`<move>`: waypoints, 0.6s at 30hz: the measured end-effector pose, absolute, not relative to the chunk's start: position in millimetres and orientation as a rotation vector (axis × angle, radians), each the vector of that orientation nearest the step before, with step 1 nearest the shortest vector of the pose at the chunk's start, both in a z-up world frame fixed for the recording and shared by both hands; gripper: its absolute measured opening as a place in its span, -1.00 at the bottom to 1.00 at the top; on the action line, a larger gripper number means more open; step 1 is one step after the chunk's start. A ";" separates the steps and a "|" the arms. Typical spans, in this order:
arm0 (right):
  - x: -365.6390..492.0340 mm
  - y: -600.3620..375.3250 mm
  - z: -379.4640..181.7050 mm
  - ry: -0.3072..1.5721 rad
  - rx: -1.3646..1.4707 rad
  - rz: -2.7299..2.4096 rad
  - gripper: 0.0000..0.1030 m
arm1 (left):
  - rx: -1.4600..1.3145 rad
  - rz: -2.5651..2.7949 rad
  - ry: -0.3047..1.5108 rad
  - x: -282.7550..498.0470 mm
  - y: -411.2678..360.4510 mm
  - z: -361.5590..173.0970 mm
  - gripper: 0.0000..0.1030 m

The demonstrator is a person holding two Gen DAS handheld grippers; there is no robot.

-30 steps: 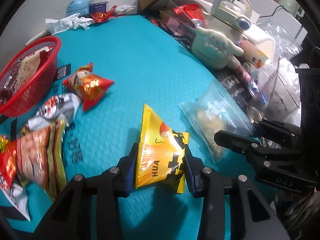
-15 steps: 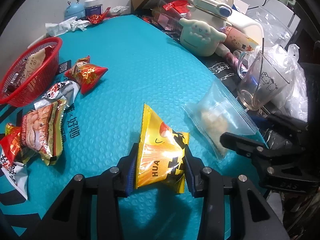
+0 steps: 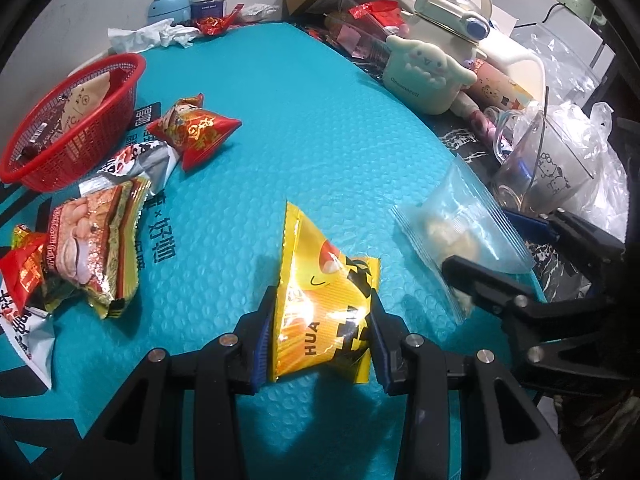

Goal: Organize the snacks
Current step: 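Close the left tool on the yellow HUA chip bag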

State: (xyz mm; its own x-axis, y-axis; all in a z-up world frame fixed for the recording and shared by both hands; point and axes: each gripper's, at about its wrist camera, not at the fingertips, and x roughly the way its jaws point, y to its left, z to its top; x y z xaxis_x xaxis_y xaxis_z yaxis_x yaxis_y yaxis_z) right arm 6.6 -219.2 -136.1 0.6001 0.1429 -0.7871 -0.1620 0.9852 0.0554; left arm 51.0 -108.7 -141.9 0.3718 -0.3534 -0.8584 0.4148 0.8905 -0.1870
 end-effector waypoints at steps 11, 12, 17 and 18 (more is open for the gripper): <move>5.1 -218.5 -147.7 0.924 -0.005 0.204 -0.17 | 0.142 -0.511 1.064 52.3 -124.6 -142.3 0.17; 4.1 -219.9 -147.9 0.924 -0.005 0.195 -0.17 | 0.152 -0.510 1.062 51.9 -125.6 -142.3 0.20; 0.9 -227.2 -146.6 0.923 0.015 0.180 -0.17 | 0.197 -0.524 1.062 49.9 -132.1 -143.6 0.42; -0.2 -228.6 -146.5 0.922 0.018 0.177 -0.17 | 0.199 -0.526 1.063 49.4 -132.1 -143.9 0.46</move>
